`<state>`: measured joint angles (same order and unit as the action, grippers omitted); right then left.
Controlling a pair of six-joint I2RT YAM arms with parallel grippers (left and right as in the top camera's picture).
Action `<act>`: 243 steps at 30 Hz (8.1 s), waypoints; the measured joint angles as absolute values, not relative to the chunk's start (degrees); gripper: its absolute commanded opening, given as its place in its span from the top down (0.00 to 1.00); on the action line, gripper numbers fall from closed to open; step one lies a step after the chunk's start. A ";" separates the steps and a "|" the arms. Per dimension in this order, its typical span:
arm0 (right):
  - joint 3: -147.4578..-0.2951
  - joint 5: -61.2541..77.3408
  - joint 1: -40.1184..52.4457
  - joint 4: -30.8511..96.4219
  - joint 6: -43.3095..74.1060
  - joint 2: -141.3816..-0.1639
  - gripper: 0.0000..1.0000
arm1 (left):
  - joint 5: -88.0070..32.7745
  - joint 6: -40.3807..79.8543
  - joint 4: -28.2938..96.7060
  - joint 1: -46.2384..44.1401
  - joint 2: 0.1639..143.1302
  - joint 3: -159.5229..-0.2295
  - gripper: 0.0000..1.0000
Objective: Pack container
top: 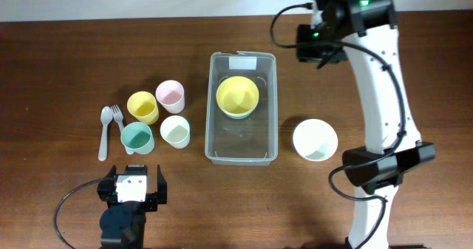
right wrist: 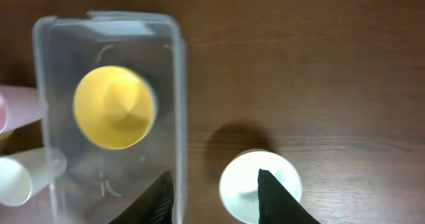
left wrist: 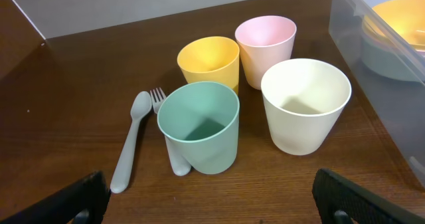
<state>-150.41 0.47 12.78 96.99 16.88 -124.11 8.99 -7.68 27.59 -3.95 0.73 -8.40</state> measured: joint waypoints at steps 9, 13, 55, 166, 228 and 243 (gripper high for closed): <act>-141.40 0.34 8.67 96.95 14.44 -110.54 0.51 | 8.99 -7.68 27.62 -3.95 0.73 -8.40 0.00; -132.88 -0.95 8.73 96.31 15.03 -94.96 0.45 | 8.99 -7.68 27.64 -3.92 0.71 -8.40 0.00; -53.01 20.29 -9.72 42.87 20.97 -94.78 0.79 | 8.99 -7.68 27.62 -3.95 0.67 -8.38 0.00; -102.21 13.30 -16.05 74.35 24.18 -91.68 0.01 | 2.79 -3.42 18.65 -3.77 19.25 -21.69 0.00; -102.17 13.30 -16.05 74.54 24.23 -91.68 0.01 | -9.37 1.58 64.07 17.06 101.80 -78.54 0.29; -102.17 13.30 -16.05 74.54 24.25 -91.68 0.01 | -8.01 2.04 60.12 17.06 108.03 -78.41 0.67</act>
<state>-102.17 13.30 -16.05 74.54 24.25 -91.68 -8.01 2.04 60.12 17.06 108.03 -78.41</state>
